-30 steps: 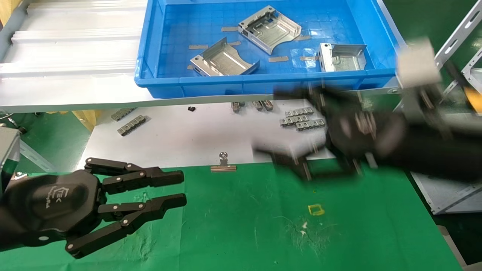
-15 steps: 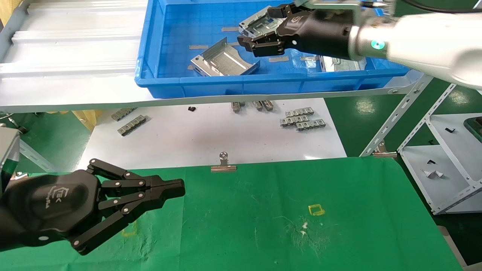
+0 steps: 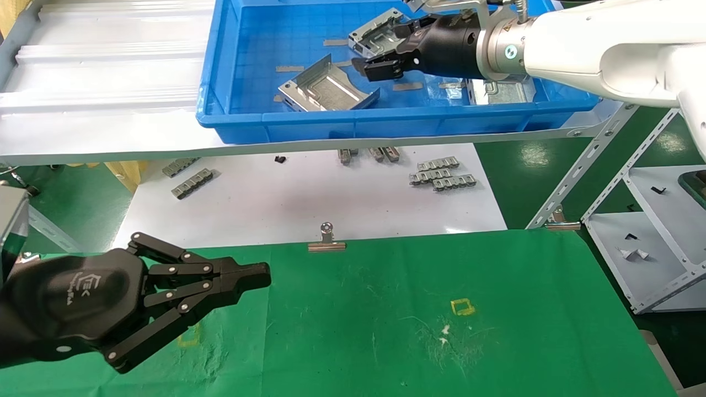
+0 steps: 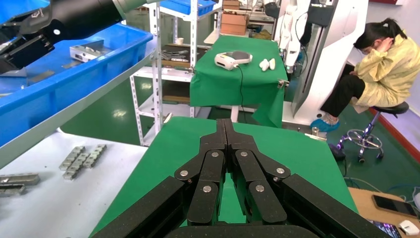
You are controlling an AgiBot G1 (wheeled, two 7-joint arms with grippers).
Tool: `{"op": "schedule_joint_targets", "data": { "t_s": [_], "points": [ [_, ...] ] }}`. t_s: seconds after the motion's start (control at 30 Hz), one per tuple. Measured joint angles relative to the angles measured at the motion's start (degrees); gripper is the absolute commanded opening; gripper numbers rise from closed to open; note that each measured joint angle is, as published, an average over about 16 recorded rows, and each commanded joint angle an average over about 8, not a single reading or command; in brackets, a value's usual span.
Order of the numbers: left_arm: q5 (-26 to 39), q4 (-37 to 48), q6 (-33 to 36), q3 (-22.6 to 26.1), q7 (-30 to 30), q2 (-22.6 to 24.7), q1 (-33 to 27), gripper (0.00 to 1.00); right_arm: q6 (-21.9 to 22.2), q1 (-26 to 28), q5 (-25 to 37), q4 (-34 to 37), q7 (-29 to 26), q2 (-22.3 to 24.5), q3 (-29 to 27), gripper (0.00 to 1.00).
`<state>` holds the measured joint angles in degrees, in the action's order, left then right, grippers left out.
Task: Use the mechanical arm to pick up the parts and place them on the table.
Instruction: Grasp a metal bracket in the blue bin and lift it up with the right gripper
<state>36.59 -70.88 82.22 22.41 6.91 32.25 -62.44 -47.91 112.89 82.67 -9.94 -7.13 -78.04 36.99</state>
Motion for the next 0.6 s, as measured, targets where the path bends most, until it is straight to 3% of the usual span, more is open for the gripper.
{"op": "schedule_joint_targets", "data": {
  "t_s": [0.6],
  "points": [
    [0.0,0.0,0.0,0.0,0.0,0.0,0.0,0.0,3.35,-1.46,-1.59,-4.13,-7.01,-0.21,6.78,0.0]
  ]
}}
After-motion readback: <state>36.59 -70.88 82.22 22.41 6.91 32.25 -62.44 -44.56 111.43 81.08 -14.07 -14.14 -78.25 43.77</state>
